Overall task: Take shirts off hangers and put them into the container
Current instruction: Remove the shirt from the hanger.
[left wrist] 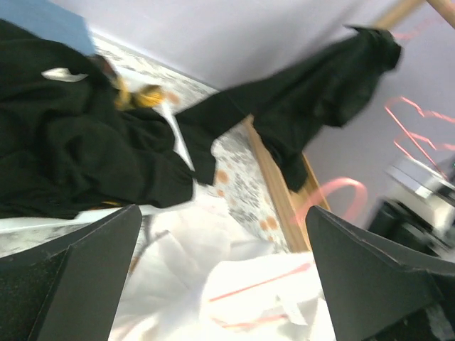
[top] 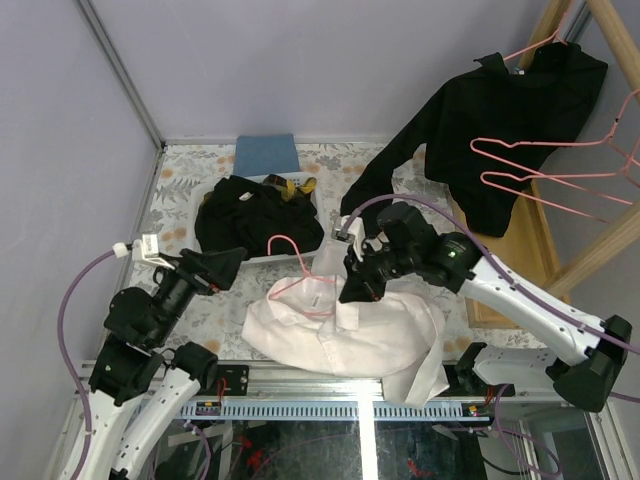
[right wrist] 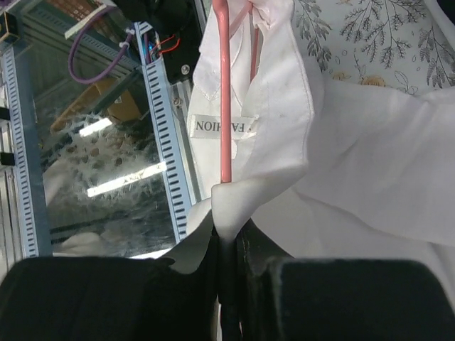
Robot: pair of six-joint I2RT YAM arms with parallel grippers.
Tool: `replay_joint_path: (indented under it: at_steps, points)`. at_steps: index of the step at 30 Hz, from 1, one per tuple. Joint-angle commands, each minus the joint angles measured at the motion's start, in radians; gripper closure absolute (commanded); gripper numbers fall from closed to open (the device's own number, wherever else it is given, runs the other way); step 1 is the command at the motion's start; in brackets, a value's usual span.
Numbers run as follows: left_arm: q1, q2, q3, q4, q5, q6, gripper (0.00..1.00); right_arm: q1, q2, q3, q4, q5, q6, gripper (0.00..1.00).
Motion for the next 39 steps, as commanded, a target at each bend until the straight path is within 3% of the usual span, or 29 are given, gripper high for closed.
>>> replay_joint_path:
  at_steps: [1, 8, 20, 28, 34, 39]
  points:
    - [0.005, 0.033, -0.008, 0.163, 0.341, 0.045, 0.00, -0.001, 0.027, -0.012, 0.311, -0.070, 0.100, 1.00]
    - [0.005, 0.094, -0.123, 0.365, 0.494, -0.039, 0.02, -0.001, 0.107, -0.049, 0.406, -0.086, 0.221, 1.00]
    - [0.005, 0.217, -0.119, 0.427, 0.433, -0.055, 0.37, 0.018, 0.172, -0.031, 0.429, -0.059, 0.273, 1.00]
    - [-0.028, 0.260, -0.163, 0.483, 0.365, -0.076, 0.43, 0.044, 0.223, 0.013, 0.417, -0.060, 0.272, 1.00]
    - [-0.073, 0.297, -0.184, 0.500, 0.325, -0.080, 0.53, 0.059, 0.235, 0.027, 0.416, -0.049, 0.272, 1.00]
    - [-0.100, 0.305, -0.184, 0.499, 0.310, -0.071, 0.68, 0.065, 0.244, 0.036, 0.401, -0.019, 0.272, 1.00]
